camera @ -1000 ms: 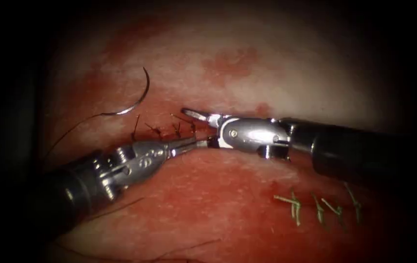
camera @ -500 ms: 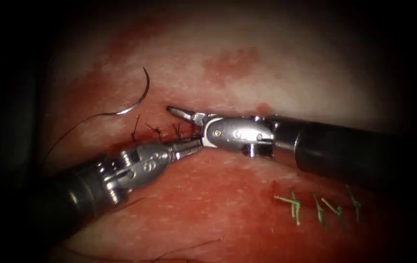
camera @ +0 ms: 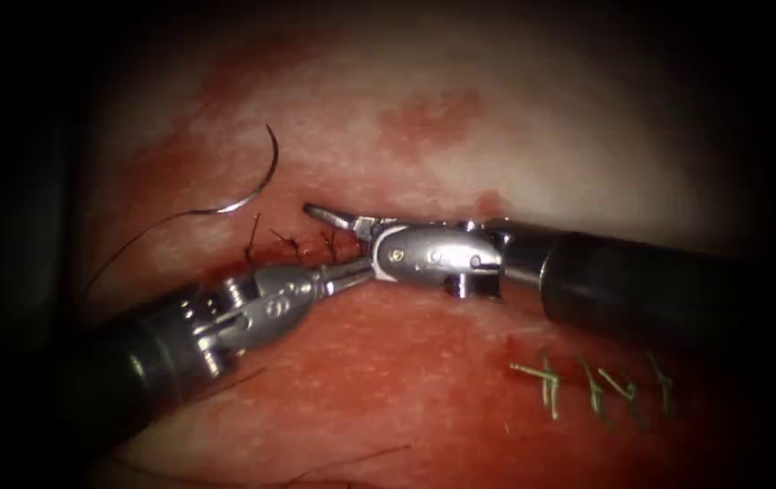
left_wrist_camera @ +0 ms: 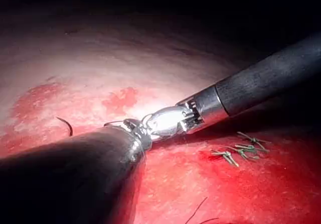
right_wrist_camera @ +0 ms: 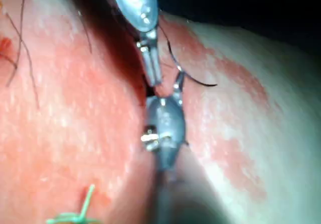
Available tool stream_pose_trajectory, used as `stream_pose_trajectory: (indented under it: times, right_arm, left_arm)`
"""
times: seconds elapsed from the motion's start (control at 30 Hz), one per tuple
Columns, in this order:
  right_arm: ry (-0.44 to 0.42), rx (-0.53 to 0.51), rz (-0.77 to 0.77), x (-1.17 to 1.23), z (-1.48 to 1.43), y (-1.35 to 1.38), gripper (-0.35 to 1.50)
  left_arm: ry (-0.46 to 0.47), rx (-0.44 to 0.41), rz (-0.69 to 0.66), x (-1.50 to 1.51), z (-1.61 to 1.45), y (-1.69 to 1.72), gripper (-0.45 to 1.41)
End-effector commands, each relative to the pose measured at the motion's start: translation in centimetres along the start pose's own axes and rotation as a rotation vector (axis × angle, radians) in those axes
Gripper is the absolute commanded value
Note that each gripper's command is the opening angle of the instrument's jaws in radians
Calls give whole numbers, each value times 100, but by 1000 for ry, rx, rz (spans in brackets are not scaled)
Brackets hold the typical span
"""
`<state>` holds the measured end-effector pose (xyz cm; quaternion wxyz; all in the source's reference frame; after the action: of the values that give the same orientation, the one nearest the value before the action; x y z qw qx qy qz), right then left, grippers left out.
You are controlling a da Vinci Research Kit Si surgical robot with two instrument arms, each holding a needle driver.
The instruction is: Wound Closure
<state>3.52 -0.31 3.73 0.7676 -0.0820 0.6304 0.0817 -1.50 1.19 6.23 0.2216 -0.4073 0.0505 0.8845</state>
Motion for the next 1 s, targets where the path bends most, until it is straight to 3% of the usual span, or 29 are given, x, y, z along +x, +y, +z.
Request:
stream_pose_trajectory:
  times: [0.03, 0.5, 0.57, 0.6, 0.63, 0.73, 1.0]
  right_arm:
    - [3, 1, -1, -1, 8, -1, 110]
    - [5, -13, 1, -10, 15, 1, 106]
    - [8, -11, 22, -12, 16, -1, 76]
    - [8, -11, 22, -12, 16, -1, 49]
    - [15, -6, 20, -12, 16, -1, 10]
    - [17, -3, 20, -14, 13, 2, -35]
    - [-8, 40, 32, -19, -3, 10, -35]
  left_arm:
    - [2, -4, 1, 0, 4, -4, -45]
    - [0, 3, 2, 0, 9, 0, -45]
    - [0, 5, 2, 0, 10, 1, -45]
    - [0, 5, 2, 0, 10, 1, -45]
    - [-1, 5, 2, 0, 10, 2, -45]
    - [-1, 6, 1, 1, 10, 2, -45]
    - [-2, 6, 2, 1, 7, 5, -45]
